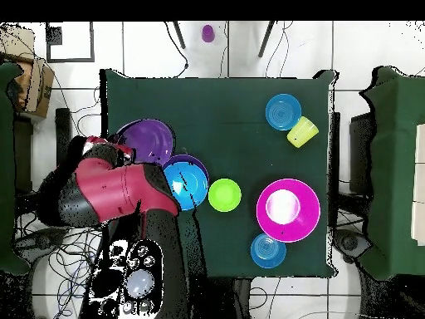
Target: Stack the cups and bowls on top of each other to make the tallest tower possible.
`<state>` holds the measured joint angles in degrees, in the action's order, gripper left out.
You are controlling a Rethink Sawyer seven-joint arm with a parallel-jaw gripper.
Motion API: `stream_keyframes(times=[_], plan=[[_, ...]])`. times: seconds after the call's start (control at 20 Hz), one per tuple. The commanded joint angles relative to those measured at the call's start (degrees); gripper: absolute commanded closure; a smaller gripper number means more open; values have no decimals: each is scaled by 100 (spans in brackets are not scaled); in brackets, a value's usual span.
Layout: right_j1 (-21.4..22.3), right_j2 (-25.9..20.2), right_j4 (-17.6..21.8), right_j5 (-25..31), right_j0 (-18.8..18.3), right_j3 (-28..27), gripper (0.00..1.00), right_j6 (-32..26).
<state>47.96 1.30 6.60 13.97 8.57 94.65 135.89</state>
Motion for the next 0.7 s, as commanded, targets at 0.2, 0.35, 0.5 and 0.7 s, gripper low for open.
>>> stream_keyframes(times=[0.2,0.35,0.5,0.7], plan=[[-692,363,-380,-824,264,82,100,1082],[-895,645,-496,-948,460,75,100,1108],[-887,616,-503,-1092,351,219,100,959],[-781,443,-464,-986,121,282,100,730]])
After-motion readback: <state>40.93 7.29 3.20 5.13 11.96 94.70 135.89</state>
